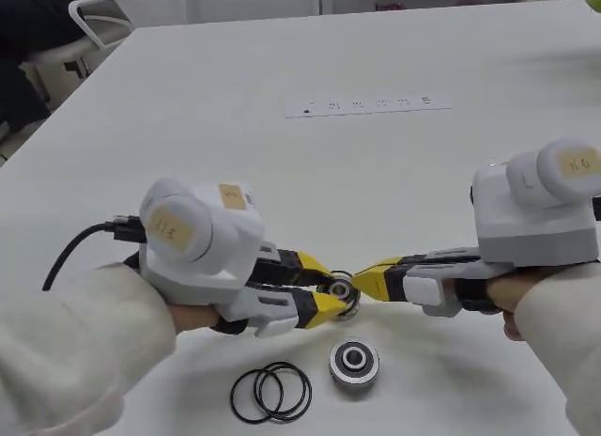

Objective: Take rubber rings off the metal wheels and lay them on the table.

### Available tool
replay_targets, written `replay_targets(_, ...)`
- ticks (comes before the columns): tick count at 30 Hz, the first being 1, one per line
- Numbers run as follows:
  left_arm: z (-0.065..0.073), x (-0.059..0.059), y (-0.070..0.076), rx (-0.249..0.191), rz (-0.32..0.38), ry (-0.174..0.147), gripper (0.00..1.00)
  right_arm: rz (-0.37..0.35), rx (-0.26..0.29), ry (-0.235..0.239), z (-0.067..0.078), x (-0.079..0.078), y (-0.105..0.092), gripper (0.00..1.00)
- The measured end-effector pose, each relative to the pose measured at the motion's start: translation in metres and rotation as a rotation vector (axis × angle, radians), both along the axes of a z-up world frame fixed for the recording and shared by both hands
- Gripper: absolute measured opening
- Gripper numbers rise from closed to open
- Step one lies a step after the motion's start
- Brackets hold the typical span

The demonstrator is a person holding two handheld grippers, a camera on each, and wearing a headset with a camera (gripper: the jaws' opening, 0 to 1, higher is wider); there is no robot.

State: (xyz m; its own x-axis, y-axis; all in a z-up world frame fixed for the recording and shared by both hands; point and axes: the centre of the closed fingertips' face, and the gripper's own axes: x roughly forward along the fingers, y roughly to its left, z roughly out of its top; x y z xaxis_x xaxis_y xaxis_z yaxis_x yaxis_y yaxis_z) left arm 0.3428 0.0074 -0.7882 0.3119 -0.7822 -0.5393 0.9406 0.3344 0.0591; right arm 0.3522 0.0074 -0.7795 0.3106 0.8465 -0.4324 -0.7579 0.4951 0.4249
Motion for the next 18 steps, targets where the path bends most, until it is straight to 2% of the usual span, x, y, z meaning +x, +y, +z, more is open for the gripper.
replay_targets(7, 0.014, -0.005, 0.0, -0.006, -0.018, -0.014, 0.26, 0.007, 0.007, -0.005, 0.004, -0.001, 0.0, 0.0)
replay_targets(14, 0.032, -0.009, 0.004, -0.031, -0.016, -0.023, 0.36, 0.0, 0.028, -0.012, 0.013, -0.002, -0.001, 0.0)
replay_targets(18, 0.049, -0.012, 0.005, -0.054, -0.014, -0.042, 0.41, 0.011, 0.03, -0.01, 0.015, -0.005, 0.0, 0.0)
